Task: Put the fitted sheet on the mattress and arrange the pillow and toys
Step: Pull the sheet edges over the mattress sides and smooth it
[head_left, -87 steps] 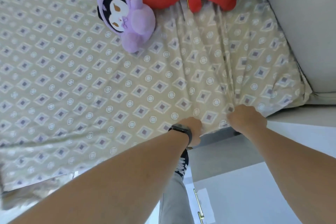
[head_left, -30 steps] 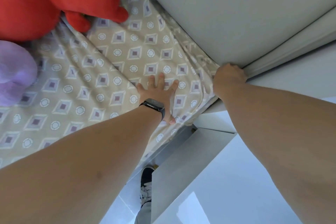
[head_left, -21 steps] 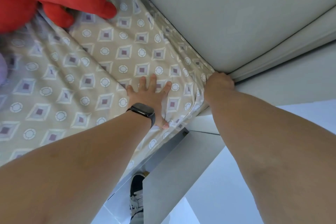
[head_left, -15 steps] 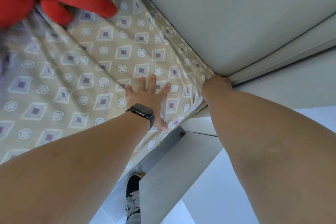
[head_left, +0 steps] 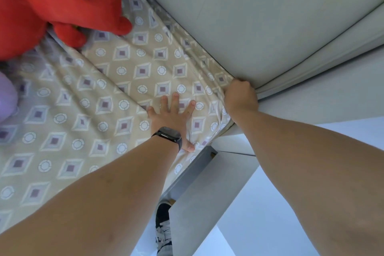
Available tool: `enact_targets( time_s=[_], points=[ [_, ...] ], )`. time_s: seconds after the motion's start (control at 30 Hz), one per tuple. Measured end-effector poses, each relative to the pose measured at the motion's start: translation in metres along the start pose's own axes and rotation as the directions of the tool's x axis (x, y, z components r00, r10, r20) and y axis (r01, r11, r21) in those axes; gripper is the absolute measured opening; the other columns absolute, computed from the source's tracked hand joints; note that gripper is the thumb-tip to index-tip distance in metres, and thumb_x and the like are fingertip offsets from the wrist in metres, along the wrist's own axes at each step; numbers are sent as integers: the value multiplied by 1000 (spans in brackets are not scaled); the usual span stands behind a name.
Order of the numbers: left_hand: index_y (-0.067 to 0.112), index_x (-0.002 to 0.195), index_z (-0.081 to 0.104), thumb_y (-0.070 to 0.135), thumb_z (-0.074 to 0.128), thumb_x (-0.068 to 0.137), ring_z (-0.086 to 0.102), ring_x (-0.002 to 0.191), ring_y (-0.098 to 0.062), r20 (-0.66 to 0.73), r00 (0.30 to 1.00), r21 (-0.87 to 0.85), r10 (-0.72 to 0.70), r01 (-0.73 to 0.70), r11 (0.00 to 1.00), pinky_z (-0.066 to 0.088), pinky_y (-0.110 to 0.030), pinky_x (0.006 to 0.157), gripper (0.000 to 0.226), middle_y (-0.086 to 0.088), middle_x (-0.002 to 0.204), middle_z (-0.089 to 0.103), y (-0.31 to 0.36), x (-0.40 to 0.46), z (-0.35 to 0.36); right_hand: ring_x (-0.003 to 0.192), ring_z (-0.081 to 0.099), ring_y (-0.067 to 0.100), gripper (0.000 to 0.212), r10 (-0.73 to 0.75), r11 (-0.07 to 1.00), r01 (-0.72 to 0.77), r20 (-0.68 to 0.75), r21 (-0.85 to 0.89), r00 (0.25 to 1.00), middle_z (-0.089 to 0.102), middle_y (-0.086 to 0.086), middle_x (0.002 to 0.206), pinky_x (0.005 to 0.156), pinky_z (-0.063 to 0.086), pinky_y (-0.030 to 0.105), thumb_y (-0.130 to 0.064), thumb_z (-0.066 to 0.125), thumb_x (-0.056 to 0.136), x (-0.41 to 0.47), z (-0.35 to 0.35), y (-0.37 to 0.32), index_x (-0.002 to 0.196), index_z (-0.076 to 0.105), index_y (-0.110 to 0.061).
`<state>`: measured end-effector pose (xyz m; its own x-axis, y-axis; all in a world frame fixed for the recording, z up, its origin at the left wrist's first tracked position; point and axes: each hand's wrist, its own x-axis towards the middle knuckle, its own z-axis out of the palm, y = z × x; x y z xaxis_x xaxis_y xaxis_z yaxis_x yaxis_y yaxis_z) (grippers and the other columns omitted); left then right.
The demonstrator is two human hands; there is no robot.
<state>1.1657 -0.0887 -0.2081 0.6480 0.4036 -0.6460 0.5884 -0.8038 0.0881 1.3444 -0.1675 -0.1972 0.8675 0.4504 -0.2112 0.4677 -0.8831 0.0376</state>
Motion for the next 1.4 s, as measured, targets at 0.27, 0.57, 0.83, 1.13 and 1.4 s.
enact_targets(
  time_s=[0.27, 0.57, 0.83, 1.13, 1.4],
  points=[
    [46, 148, -28, 81, 75, 55, -20, 150, -39, 3, 1000, 6, -8, 8, 1000, 8, -70, 114, 144, -7, 161, -33, 0, 3, 4, 128, 44, 30, 47, 39, 997, -31, -106, 76, 994, 49, 11, 133, 101, 42, 45, -44, 60, 95, -17, 26, -24, 128, 55, -11],
    [46, 148, -29, 82, 73, 56, -20, 150, -39, -8, 1000, 6, 0, 0, 1000, 8, -70, 114, 142, -7, 161, -33, 0, 3, 5, 107, 67, 37, 21, -221, 958, 220, 12, -184, 975, 70, 19, 113, 85, 53, 39, -11, 60, 95, 10, -6, -17, 114, 64, -3],
    [46, 147, -32, 83, 71, 57, -20, 150, -39, 0, 1000, 14, 19, -19, 1000, 8, -69, 114, 141, -6, 160, -34, -3, 3, 4, 110, 68, 30, 36, -291, 821, 303, 102, -484, 951, 69, 8, 118, 78, 50, 36, 1, 48, 94, 23, -15, -13, 121, 68, -11],
    [46, 148, -30, 83, 72, 56, -20, 150, -39, -17, 1000, -4, 22, -22, 1000, 8, -69, 115, 142, -6, 160, -34, -2, 3, 5, 119, 58, 34, 30, -90, 993, 82, -94, -81, 992, 60, 17, 127, 89, 49, 43, -7, 42, 100, -9, 1, -11, 128, 53, -3],
    [47, 148, -29, 82, 72, 58, -20, 150, -40, -9, 1000, -5, 21, -21, 1000, 7, -70, 115, 140, -6, 161, -33, -2, 3, 6, 155, -11, 20, 70, -106, 980, 74, 168, 183, 980, -11, 0, 169, 124, -6, 46, -51, 18, 105, -22, 38, -27, 161, -7, -19]
  ],
)
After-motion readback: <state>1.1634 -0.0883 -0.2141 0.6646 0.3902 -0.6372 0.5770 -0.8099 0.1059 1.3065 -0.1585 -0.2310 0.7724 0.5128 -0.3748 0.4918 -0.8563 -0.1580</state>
